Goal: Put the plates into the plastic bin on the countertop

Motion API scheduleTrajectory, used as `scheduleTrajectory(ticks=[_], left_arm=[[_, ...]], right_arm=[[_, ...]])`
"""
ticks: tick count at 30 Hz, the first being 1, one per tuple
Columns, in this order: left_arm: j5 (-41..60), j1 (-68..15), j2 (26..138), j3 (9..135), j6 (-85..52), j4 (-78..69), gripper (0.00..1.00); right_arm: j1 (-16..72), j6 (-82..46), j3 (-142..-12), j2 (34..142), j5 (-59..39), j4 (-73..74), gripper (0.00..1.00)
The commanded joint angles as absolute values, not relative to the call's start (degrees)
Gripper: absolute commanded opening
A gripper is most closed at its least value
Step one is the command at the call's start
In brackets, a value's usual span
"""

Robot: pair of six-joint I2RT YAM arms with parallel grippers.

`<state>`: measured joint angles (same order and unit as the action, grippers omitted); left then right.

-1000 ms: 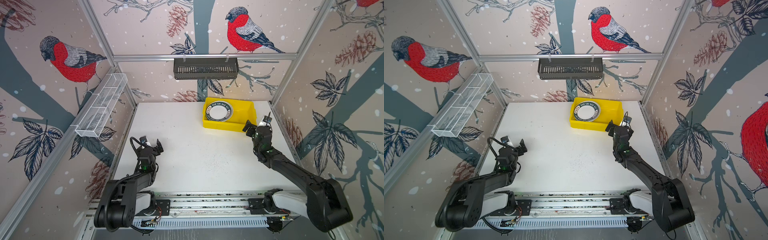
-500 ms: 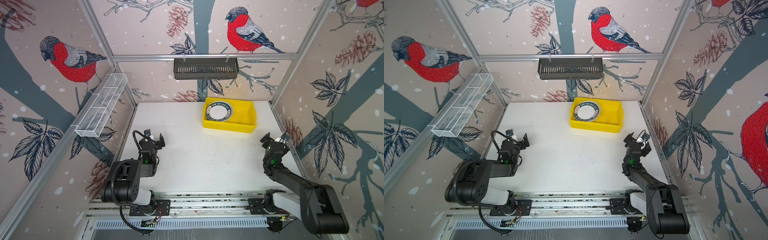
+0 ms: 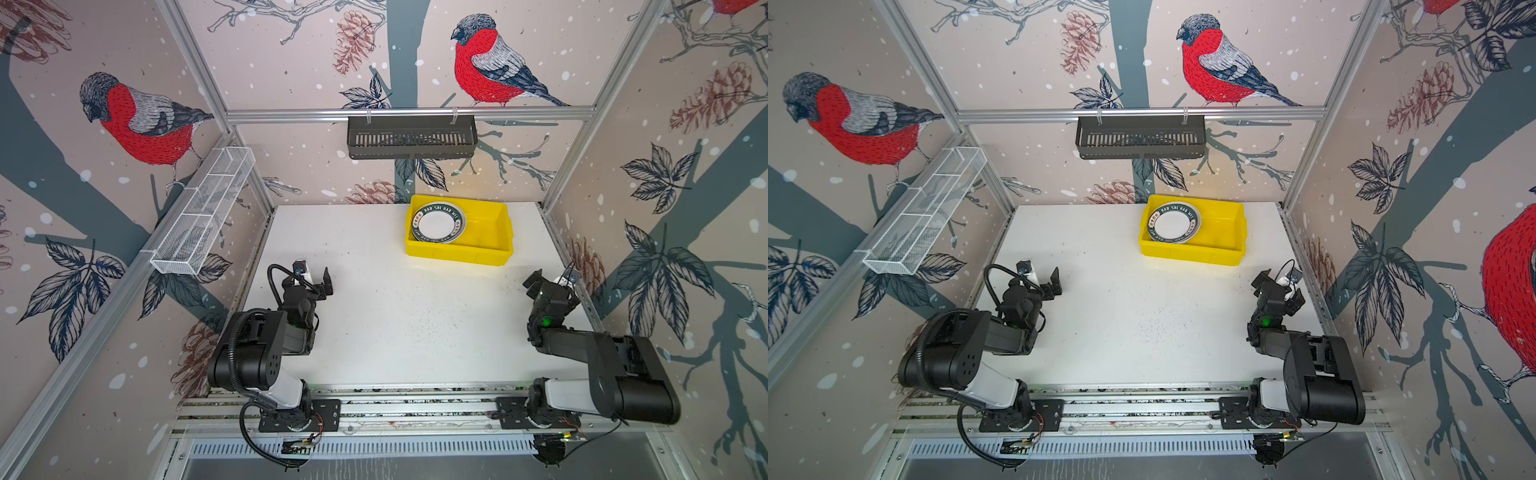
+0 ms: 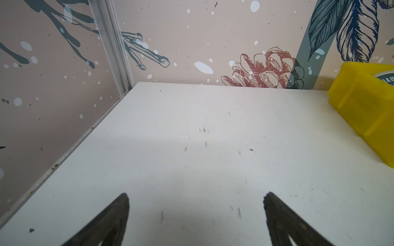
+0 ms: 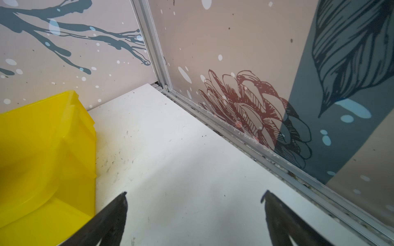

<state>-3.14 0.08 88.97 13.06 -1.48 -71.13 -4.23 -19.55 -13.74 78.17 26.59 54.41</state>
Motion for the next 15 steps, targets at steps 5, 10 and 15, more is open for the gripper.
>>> scheduleTrajectory(ticks=[5,10,15], left_arm=[[-4.0,-0.7,89.1,13.1,0.3,-75.4,0.97],[-4.0,-0.8,89.1,13.1,0.3,-75.4,0.97],[-4.0,-0.8,89.1,13.1,0.3,-75.3,0.97]], right_arm=[[0.5,-10.5,-16.6,82.3,20.3,59.2,0.99],[2.9,-6.0,-12.9,86.3,17.6,70.5,0.99],[2.4,-6.4,-13.1,85.8,16.8,69.0,0.99]])
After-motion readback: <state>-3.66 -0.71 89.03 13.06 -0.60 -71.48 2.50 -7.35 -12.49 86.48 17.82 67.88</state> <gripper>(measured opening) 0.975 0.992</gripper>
